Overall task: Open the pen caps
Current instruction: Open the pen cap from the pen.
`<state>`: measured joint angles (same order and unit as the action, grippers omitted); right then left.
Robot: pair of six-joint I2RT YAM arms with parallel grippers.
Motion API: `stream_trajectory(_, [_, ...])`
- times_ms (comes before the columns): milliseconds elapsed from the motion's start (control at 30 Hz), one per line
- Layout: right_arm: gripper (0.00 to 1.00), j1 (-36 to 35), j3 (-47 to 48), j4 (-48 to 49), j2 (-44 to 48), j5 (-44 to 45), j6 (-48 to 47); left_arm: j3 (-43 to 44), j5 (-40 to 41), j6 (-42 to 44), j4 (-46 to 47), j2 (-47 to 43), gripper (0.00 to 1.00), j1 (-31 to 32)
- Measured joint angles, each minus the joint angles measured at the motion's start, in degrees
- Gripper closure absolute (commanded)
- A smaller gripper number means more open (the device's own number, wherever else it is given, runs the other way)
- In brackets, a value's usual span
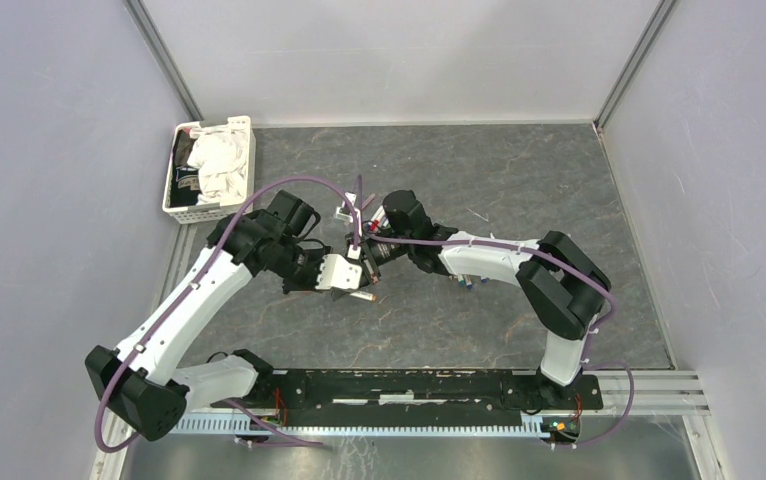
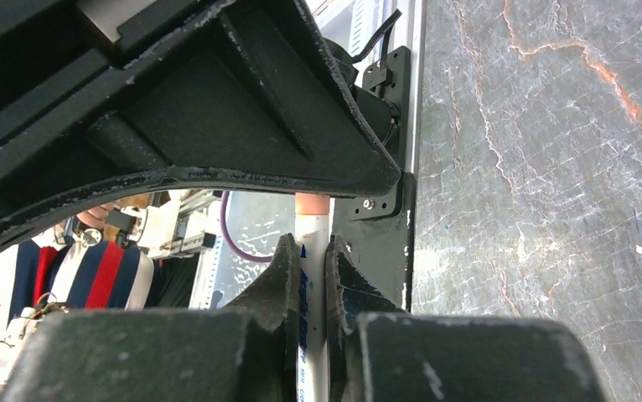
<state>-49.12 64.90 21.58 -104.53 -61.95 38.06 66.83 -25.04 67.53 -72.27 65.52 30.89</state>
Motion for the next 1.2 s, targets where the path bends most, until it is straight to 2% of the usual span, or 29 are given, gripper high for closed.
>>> stream_trajectory(33, [0.96, 0.00, 0.00, 0.15, -0.02, 0.07, 0.33, -0.02, 0.13, 0.02, 0.04, -0.07, 0.97, 0.00])
stream_trajectory(133, [0.80, -0.02, 0.00, 1.42, -0.33, 0.07, 2.25, -0.02, 0.66, 0.07, 0.28, -0.44, 0.98, 0.00])
stream_trajectory(200, [0.75, -0.24, -0.04, 2.54, -0.48, 0.09, 3.48, -0.02, 0.98, 0.07, 0.28, -0.68, 0.98, 0.00])
stream_trajectory(367, [0.71, -0.61, -2.05, 8.44, -0.55, 0.37, 7.32, -0.37, 1.55, 0.07, 0.39, -1.40, 0.98, 0.07])
stream_trajectory(633, [0.63, -0.92, -2.93, 10.95, -0.55, 0.79, 9.35, -0.81, 2.29, 0.00, 0.48, -1.62, 0.98, 0.15])
stream_trajectory(767, [0.63, -1.03, -2.93, 11.37, -0.55, 1.05, 9.68, -0.81, 2.73, -0.07, 0.59, -1.62, 0.98, 0.15])
stream_trajectory(1033, [0.71, -1.07, -2.78, 10.78, -1.73, 2.51, 9.55, -1.44, 4.68, -1.01, 1.53, -1.55, 0.98, 0.22])
stream_trajectory(1200, [0.90, -1.42, -0.68, 6.75, -3.17, 2.99, 7.37, -1.70, 6.58, -1.46, 2.10, -1.49, 0.98, 0.22])
